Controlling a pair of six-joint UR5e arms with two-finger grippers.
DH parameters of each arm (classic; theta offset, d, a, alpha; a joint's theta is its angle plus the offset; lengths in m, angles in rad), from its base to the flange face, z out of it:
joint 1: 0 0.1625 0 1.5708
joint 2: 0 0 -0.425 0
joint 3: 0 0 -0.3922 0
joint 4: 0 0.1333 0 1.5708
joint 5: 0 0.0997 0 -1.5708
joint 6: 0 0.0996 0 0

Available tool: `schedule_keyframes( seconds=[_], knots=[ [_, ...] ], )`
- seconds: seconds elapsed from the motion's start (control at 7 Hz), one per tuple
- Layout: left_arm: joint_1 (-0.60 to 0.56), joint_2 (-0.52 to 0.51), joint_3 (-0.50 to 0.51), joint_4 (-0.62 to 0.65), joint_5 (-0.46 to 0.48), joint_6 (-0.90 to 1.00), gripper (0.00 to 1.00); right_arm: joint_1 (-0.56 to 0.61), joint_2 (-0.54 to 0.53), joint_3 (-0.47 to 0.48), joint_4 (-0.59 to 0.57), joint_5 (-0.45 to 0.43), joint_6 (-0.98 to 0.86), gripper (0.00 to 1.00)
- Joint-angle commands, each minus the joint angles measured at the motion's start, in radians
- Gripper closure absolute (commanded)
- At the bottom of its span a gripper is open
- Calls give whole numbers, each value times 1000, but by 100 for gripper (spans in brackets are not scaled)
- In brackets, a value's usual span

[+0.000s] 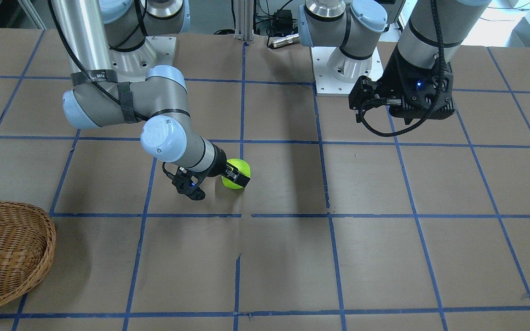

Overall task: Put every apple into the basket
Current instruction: 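Carry the green apple with the right gripper over the basket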

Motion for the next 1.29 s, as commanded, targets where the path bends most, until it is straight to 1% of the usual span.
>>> schedule_keyframes(
  seconds=[0.0, 0.14, 0.57, 0.71, 0.86, 1.0, 1.14],
  knots=[
    [4, 1, 1, 2, -2, 3, 0, 0, -5, 19, -64, 10, 9, 55],
    [4, 1, 1, 2, -2, 5, 0, 0, -3, 14, -65, 5, 0, 100],
    [2, -4, 1, 6, -4, 5, 0, -9, -14, -9, -62, 5, 10, 100],
    [2, -4, 1, 6, -4, 6, 0, -18, -25, -54, -49, -14, 9, 100],
    [4, -4, 1, 8, -4, 5, 0, -59, -46, -112, 33, -28, -32, 100],
    [2, -4, 1, 8, -4, 6, 0, -134, -77, -184, 118, -42, -105, 100],
    [2, -7, 5, 9, -4, 6, 0, -231, -95, -261, 208, -117, -187, 100]
  ],
)
